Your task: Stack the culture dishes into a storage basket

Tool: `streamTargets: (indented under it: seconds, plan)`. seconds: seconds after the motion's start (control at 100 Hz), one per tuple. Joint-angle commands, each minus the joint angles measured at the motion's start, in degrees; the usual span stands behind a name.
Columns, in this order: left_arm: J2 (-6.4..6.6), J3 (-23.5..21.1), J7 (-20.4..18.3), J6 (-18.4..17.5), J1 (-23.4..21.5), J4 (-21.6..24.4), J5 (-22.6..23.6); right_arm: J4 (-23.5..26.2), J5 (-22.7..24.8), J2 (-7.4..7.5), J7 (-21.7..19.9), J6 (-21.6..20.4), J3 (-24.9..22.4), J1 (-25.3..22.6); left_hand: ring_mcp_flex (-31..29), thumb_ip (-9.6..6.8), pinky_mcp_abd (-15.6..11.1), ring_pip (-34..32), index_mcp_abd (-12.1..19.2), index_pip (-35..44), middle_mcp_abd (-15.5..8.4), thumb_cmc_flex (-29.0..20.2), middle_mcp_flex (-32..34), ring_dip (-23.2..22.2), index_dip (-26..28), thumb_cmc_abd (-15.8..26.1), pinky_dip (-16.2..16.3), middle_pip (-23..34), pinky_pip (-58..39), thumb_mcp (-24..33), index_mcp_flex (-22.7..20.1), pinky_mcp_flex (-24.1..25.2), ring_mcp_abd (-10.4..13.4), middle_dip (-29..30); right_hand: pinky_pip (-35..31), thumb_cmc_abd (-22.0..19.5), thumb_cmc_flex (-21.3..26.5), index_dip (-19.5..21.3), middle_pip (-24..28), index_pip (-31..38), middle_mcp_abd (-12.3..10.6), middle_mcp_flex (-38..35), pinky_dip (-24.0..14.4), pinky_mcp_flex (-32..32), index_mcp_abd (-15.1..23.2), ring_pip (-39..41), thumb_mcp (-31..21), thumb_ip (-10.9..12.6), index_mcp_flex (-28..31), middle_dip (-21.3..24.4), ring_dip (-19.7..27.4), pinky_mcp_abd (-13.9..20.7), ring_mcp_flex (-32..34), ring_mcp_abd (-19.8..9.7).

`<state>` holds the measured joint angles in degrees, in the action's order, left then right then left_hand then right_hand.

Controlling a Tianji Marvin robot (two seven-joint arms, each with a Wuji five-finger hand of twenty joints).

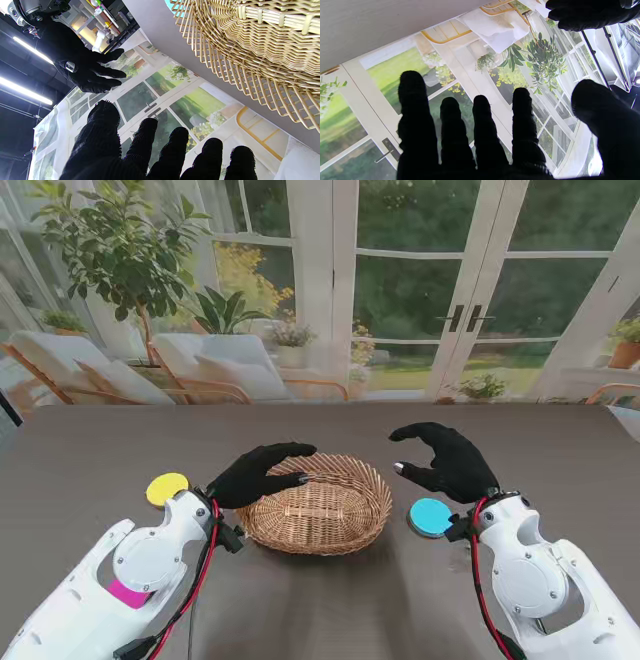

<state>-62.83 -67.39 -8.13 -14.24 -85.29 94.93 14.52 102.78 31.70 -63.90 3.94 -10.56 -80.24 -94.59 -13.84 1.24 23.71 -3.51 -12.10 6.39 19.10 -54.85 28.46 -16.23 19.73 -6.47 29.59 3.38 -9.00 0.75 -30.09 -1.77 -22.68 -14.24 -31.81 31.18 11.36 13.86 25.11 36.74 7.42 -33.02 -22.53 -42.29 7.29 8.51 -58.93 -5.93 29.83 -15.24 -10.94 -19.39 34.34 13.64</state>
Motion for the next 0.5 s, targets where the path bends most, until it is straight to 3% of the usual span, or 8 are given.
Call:
streamTargets:
  seconds: [0.0, 0.29, 0.49]
  plan:
    - [-0.16, -0.3, -1.2, 0.1, -0.2, 0.2, 0.1, 0.5, 0.2, -0.10, -0.9, -0.1, 0.2, -0.4, 0.8, -1.20, -2.1, 0.7, 1.0, -0.6, -1.4, 0.3, -1.4, -0.1, 0.0, 0.3, 0.5, -0.7, 0.9, -0.9, 1.2, 1.3, 1.4, -0.1, 1.8, -0.7, -0.3, -0.6, 0.7, -0.4, -0.2, -1.3, -2.6, 24.5, 0.2, 0.5, -3.3, 0.1, 0.3, -0.1, -0.7, 0.1, 0.7, -0.2]
    - [-0.02, -1.0, -1.0, 0.6, -1.1, 1.2, 2.0, 0.7, 0.2, -0.02, -1.2, -0.1, 0.4, -0.5, 0.6, -1.21, -1.8, 0.6, 1.1, -0.6, -1.3, 0.2, -1.2, -0.2, 0.0, 0.3, 0.6, -0.6, 0.8, -0.9, 1.1, 1.1, 1.1, -0.2, 2.0, -0.7, -0.3, -0.6, 0.7, -0.4, -0.2, -1.2, -2.9, 24.4, 0.3, 0.5, -3.3, 0.2, 0.2, -0.1, -0.7, 0.2, 0.7, -0.1]
    - [0.06, -2.9, 1.3, 2.3, -1.8, 2.1, 9.2, 0.8, 0.1, -0.05, -1.1, -0.2, 0.3, -0.6, -2.0, -1.15, -0.3, -0.6, 1.7, -0.2, -0.6, 0.7, -0.4, -1.0, 0.2, 0.0, 1.5, -0.4, -0.9, -1.0, 0.1, -2.2, -0.2, -0.3, 2.1, -0.7, -0.3, -0.6, 0.7, -0.4, -0.1, -1.2, -3.0, 24.4, 0.3, 0.5, -3.3, 0.1, 0.2, -0.1, -0.7, 0.1, 0.7, -0.2]
